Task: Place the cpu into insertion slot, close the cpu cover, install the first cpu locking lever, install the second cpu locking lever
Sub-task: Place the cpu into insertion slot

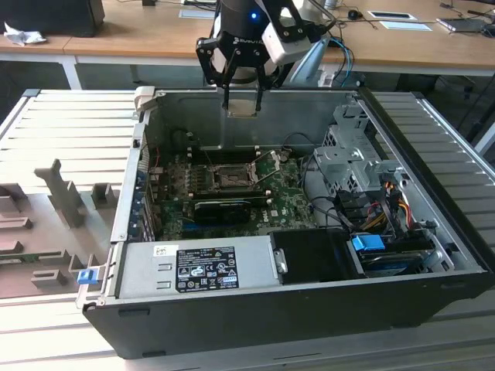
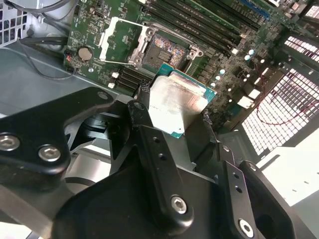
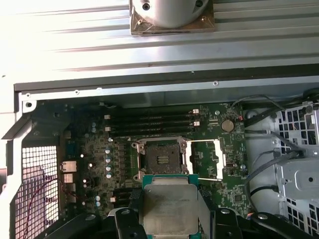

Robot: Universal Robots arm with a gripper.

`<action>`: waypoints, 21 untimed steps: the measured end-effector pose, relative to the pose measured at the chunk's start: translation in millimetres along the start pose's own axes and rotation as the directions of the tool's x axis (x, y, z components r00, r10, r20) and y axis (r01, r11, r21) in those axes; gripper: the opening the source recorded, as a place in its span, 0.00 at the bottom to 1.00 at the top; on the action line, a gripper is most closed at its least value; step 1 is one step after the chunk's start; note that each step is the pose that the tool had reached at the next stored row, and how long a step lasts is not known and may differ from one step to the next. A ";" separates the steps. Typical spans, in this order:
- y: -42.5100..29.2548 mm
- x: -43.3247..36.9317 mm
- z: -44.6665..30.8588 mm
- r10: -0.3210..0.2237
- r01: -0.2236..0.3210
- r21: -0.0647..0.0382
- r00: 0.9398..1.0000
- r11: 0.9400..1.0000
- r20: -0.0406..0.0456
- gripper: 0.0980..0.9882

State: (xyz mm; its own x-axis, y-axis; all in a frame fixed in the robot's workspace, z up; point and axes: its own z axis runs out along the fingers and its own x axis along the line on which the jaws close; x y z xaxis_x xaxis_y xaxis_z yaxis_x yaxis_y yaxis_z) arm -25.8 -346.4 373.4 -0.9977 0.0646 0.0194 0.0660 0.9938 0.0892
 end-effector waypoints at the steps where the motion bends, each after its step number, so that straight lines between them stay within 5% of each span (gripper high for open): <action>1: 0.0 0.0 0.0 0.002 -0.002 0.000 1.000 1.000 0.000 0.48; 21: 0.0 0.0 0.2 0.023 -0.023 -0.001 1.000 1.000 0.002 0.48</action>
State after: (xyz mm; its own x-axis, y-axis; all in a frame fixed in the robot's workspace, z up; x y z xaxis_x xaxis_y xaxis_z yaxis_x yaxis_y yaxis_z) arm -25.8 -346.4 373.2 -0.9959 0.0880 0.0193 0.0894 0.9920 0.0893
